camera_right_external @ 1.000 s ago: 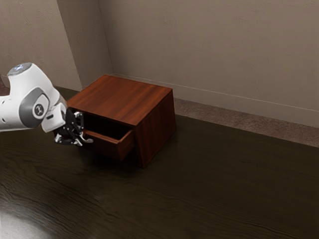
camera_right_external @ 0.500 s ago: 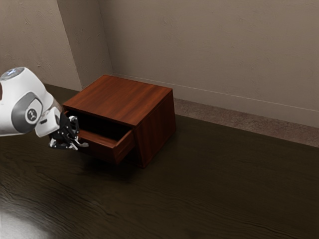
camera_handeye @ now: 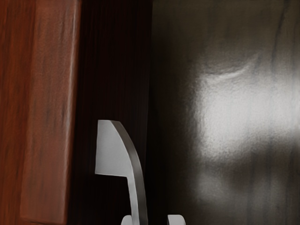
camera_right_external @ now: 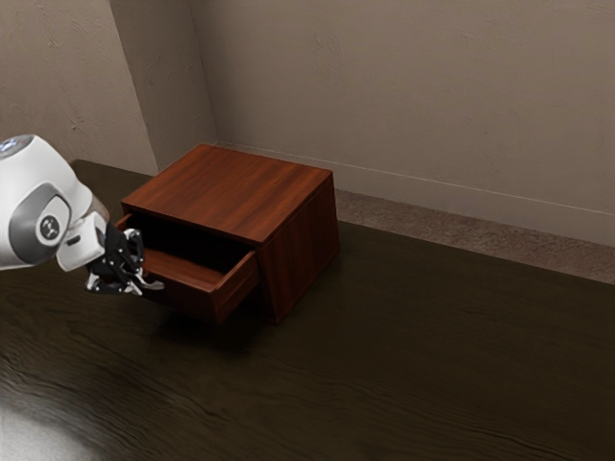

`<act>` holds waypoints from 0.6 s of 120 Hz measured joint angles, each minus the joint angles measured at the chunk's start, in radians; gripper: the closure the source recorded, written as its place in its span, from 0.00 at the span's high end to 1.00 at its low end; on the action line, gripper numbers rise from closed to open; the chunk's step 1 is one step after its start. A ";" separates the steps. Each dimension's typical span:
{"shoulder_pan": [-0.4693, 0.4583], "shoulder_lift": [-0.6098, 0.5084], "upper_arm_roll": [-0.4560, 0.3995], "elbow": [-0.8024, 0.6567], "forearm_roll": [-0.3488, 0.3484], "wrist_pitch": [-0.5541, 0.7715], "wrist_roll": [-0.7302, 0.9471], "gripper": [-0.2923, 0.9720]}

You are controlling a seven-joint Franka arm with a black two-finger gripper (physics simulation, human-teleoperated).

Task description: Pull the drawer handle with one arm to open the drawer

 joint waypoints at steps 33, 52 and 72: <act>0.000 -0.023 0.000 -0.022 0.000 -0.007 0.001 0.22; 0.001 -0.038 0.000 -0.034 0.003 -0.010 -0.001 0.24; 0.002 -0.054 0.001 -0.047 0.008 -0.010 -0.002 0.22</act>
